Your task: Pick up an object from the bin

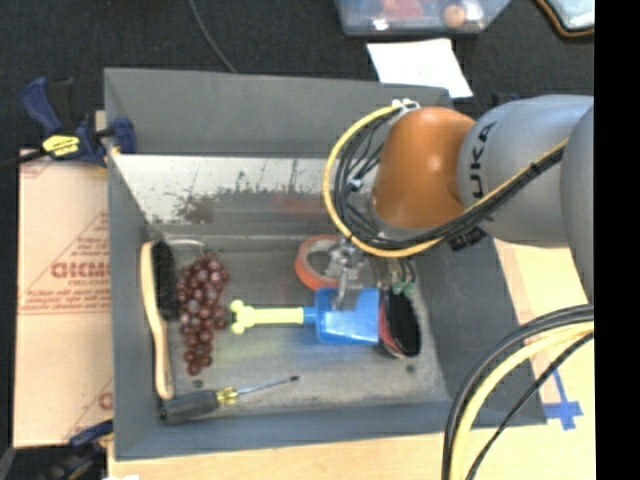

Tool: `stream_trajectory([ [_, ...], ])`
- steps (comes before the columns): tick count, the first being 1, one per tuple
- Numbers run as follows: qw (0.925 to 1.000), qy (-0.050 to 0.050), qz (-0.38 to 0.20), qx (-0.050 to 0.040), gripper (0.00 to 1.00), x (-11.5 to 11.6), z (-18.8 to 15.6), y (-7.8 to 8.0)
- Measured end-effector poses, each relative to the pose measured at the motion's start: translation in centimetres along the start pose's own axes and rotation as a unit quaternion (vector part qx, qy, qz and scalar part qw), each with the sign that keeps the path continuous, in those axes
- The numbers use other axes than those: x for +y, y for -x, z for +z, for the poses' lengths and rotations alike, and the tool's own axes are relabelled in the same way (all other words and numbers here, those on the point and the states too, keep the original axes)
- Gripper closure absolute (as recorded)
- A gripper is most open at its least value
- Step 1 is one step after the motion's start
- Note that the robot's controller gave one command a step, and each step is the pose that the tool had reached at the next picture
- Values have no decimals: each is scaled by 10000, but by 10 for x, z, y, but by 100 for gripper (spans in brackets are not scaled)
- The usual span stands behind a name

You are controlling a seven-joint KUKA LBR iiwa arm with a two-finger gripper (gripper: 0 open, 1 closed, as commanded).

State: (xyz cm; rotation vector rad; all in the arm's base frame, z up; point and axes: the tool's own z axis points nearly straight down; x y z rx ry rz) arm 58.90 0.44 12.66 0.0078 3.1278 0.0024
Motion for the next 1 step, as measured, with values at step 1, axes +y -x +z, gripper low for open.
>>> stream_trajectory([
  [1,10000,-1,3,-23,100,0,-25,2],
])
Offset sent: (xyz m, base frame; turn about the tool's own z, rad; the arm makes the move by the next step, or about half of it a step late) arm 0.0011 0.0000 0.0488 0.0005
